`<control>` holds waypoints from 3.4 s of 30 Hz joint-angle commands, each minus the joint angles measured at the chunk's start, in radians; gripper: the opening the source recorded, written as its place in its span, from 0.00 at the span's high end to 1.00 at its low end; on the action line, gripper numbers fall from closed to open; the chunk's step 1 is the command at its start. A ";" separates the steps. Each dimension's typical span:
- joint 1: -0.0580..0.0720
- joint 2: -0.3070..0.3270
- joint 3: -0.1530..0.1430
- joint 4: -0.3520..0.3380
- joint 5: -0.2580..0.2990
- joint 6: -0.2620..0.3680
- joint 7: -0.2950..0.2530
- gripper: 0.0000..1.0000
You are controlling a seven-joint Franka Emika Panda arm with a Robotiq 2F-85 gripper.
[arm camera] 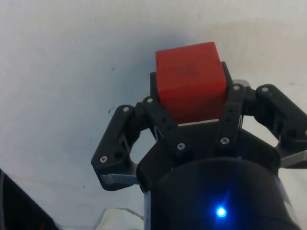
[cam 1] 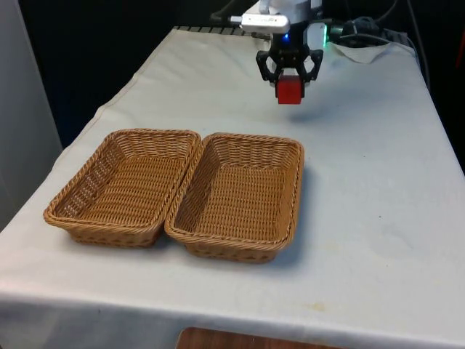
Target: Pick up the red cube and place it into the right basket.
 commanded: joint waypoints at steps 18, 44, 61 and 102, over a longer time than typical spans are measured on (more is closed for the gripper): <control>-0.018 -0.154 -0.037 0.034 -0.079 -0.149 0.016 0.97; -0.024 -0.008 -0.130 0.282 -0.038 -0.261 -0.108 0.97; -0.026 0.080 -0.183 0.378 -0.034 -0.255 -0.159 0.97; -0.085 0.570 -0.270 0.845 0.267 -0.281 -0.404 0.97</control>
